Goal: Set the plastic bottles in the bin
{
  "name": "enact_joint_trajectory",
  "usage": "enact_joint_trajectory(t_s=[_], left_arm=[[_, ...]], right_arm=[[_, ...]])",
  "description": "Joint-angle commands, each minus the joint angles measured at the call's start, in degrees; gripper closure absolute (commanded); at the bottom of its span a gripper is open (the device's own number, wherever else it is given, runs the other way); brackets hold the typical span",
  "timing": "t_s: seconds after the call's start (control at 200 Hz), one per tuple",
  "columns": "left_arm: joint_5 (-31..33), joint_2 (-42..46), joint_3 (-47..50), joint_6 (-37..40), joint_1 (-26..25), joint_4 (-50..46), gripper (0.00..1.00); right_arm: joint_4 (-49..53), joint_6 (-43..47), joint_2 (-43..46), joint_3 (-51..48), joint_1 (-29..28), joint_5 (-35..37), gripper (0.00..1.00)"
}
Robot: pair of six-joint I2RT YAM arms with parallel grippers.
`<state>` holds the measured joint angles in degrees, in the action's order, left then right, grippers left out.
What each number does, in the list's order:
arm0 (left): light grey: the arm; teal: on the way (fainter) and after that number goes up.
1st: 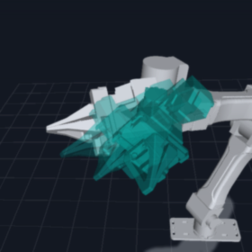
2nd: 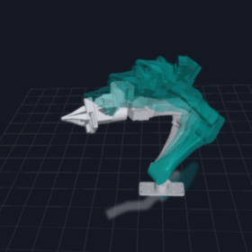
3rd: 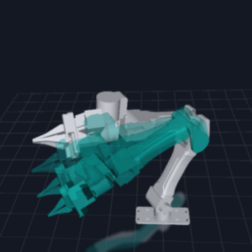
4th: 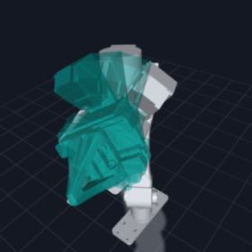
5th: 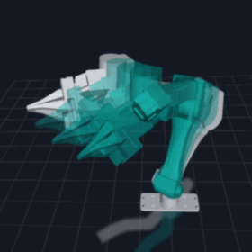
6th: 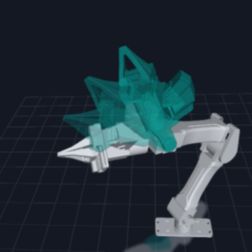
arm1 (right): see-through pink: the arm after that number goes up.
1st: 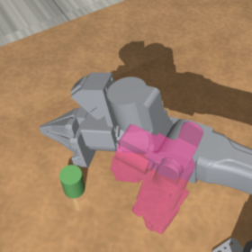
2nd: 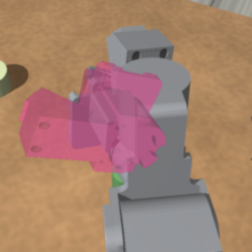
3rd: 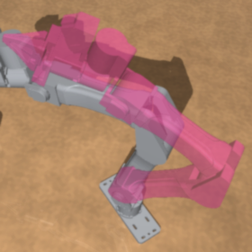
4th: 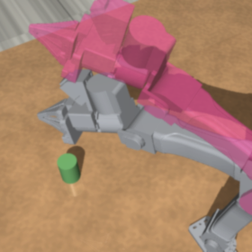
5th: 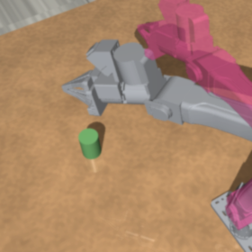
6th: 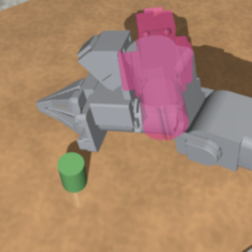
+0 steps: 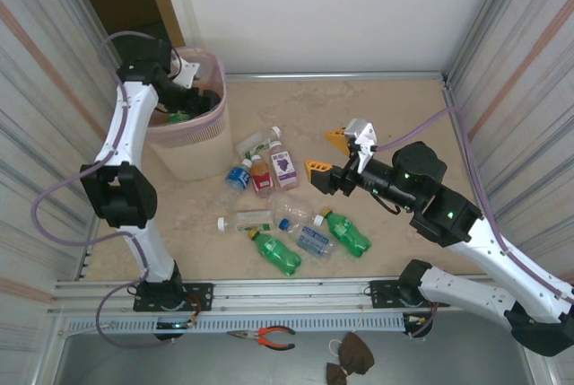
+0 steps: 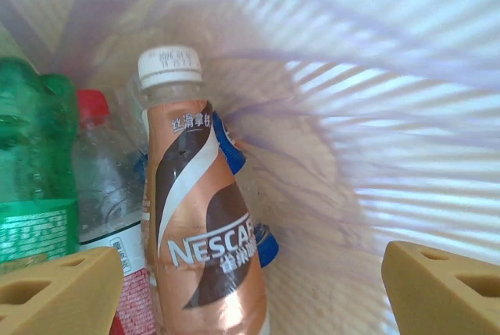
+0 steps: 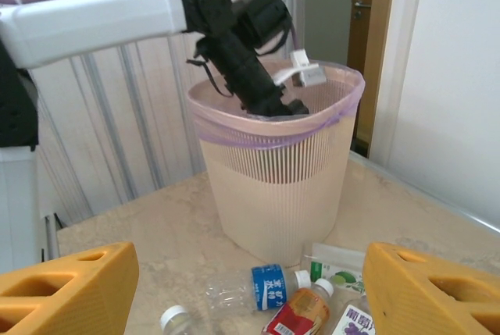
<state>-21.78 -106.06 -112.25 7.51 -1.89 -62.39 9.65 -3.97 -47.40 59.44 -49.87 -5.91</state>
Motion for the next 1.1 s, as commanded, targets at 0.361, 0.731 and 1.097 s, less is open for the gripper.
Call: enact_joint_trajectory(t_s=[0.361,0.731,1.097], left_arm=[[-3.7,12.4,-3.9,-2.3,-1.1,3.9,0.18],[-4.1,12.7,-6.7,-3.7,-15.1,10.2,0.19],[13.0,-2.1,-7.0,-7.5,-29.4,16.9,0.25]], right_arm=[[0.3,0.5,-0.5,0.8,-0.3,0.4,0.25],[0.3,-0.1,-0.5,0.8,-0.3,0.4,0.26],[0.9,-1.9,0.1,0.8,-0.5,0.5,0.27]])
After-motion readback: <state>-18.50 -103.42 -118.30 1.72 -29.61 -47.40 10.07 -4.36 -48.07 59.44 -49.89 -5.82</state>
